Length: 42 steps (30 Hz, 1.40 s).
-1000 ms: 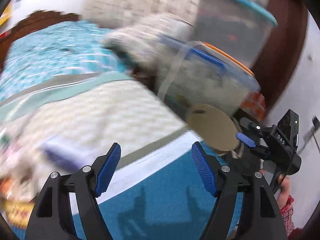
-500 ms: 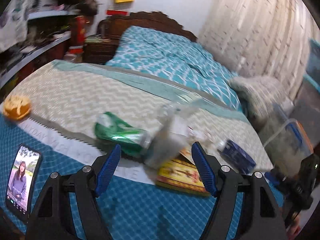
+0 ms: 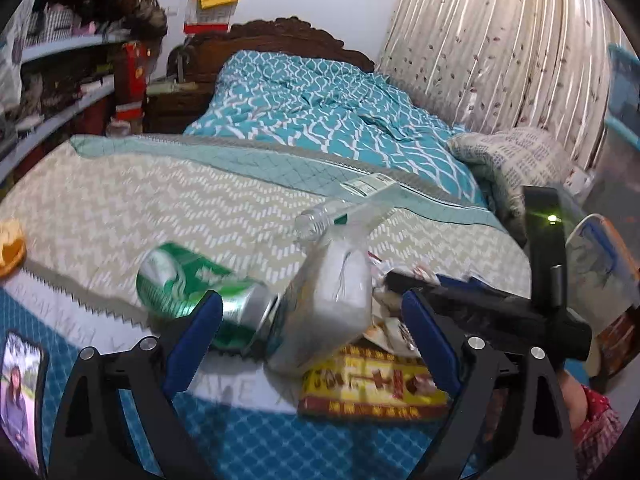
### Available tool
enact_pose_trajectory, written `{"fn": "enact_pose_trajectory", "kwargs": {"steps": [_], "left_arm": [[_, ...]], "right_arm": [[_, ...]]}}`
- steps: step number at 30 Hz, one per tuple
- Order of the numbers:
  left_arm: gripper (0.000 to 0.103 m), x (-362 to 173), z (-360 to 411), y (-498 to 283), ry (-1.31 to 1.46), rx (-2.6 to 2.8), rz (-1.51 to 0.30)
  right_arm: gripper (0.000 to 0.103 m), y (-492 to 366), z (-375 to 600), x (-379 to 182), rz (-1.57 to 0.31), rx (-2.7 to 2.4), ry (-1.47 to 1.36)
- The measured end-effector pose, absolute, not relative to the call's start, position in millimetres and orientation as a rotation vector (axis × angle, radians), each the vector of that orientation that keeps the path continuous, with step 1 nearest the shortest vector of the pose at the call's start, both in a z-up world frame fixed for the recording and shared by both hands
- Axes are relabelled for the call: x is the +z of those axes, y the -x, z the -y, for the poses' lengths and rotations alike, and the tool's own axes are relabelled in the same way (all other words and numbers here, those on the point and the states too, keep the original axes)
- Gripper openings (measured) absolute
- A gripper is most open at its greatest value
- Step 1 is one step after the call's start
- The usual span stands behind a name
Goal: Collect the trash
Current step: 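Grasp the tissue pack with the left gripper while the right grasps the paper bag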
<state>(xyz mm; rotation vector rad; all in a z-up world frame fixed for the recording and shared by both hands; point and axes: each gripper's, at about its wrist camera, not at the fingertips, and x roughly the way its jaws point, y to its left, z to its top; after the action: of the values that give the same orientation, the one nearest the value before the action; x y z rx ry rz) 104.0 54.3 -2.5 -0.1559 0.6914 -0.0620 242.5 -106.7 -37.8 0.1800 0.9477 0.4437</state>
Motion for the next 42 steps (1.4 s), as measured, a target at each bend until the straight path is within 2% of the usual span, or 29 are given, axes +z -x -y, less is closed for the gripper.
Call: {"fn": "enact_pose_trajectory", "kwargs": {"steps": [1, 2, 3, 4, 9, 13, 18, 26, 29, 32, 37, 42], "left_arm": [[0.086, -5.5, -53.0, -109.4, 0.139, -0.046, -0.695], [0.075, -9.2, -51.8, -114.6, 0.128, -0.032, -0.710], [0.037, -13.0, -51.9, -119.8, 0.133, -0.039, -0.735], [0.033, -16.1, -53.4, -124.2, 0.154, -0.060, -0.766], [0.032, 11.1, -65.5, -92.1, 0.216, -0.132, -0.649], [0.033, 32.8, -53.8, -57.2, 0.198, -0.254, -0.584], [0.033, 26.0, -14.8, -34.4, 0.216, -0.495, -0.655], [0.034, -21.8, 41.8, -26.1, 0.223, -0.621, -0.843], [0.034, -35.9, 45.2, -22.8, 0.218, -0.594, -0.872], [0.041, -42.1, 44.8, -22.5, 0.193, -0.548, -0.877], [0.044, -51.4, 35.9, -28.1, 0.202, -0.516, -0.914], [0.043, -52.9, 36.5, -32.1, 0.206, -0.510, -0.917]], "right_arm": [[0.059, -245.4, 101.5, -43.1, -0.968, 0.440, -0.150], [0.053, -245.4, 101.0, -45.8, -0.981, 0.442, -0.139], [0.052, -241.7, 104.8, -43.8, -0.967, 0.442, -0.159], [0.050, -236.8, 109.9, -40.5, -0.952, 0.440, -0.180], [0.050, -176.2, 146.0, -3.4, -0.775, 0.403, -0.183], [0.050, -121.6, 185.4, -2.2, -0.737, 0.354, -0.221], [0.050, -71.7, 226.0, -21.2, -0.766, 0.276, -0.288], [0.052, -40.1, 258.2, -42.7, -0.807, 0.164, -0.279], [0.054, -39.2, 262.4, -47.4, -0.804, 0.155, -0.295], [0.058, -43.4, 257.4, -48.3, -0.814, 0.157, -0.263], [0.059, -46.3, 254.8, -49.5, -0.817, 0.158, -0.258], [0.060, -47.2, 254.2, -49.9, -0.819, 0.156, -0.250]]}}
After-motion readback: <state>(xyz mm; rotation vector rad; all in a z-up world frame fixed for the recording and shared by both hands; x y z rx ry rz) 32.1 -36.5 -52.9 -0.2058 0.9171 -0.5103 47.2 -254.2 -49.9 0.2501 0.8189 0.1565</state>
